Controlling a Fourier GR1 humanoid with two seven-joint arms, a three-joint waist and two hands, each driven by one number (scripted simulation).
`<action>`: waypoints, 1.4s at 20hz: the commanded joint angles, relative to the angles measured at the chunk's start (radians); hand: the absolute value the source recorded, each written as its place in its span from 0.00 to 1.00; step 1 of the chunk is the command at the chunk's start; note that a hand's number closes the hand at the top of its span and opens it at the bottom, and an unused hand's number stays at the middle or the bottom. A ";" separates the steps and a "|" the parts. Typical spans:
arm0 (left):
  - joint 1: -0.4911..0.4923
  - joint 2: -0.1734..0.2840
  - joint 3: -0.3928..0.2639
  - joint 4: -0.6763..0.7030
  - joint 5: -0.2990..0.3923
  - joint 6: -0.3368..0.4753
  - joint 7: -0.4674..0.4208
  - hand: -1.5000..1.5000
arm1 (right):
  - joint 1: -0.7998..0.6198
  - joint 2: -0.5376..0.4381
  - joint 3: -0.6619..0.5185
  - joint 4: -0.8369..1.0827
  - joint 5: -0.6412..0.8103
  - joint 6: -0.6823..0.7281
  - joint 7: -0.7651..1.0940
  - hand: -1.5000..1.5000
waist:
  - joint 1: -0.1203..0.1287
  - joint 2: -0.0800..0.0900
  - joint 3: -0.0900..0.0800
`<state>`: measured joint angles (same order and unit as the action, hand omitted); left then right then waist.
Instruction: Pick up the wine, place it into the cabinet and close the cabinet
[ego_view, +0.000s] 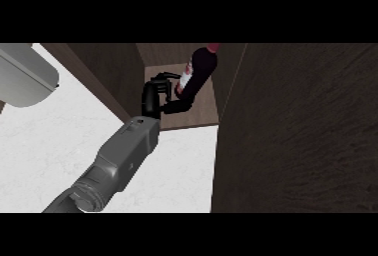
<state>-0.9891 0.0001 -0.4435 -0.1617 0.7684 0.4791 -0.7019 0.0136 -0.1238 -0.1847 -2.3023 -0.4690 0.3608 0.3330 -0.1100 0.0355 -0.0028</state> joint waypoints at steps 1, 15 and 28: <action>-0.044 0.000 0.024 0.033 0.015 -0.025 0.017 1.00 | -0.014 0.000 0.010 -0.011 -0.004 -0.009 0.013 0.00 | 0.005 0.001 0.000; -0.179 0.025 0.025 0.133 -0.025 -0.009 0.042 1.00 | 0.020 0.010 0.007 -0.034 0.006 -0.002 -0.001 0.00 | 0.003 0.006 0.001; -0.201 0.042 0.032 0.161 -0.036 0.095 0.033 0.00 | 0.024 0.002 -0.025 0.024 -0.004 0.039 -0.049 0.00 | -0.002 0.013 0.002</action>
<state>-1.1986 0.0365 -0.4046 -0.0069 0.7434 0.5508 -0.6607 0.0486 -0.1211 -0.1946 -2.2969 -0.4734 0.4001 0.2975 -0.1143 0.0455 -0.0012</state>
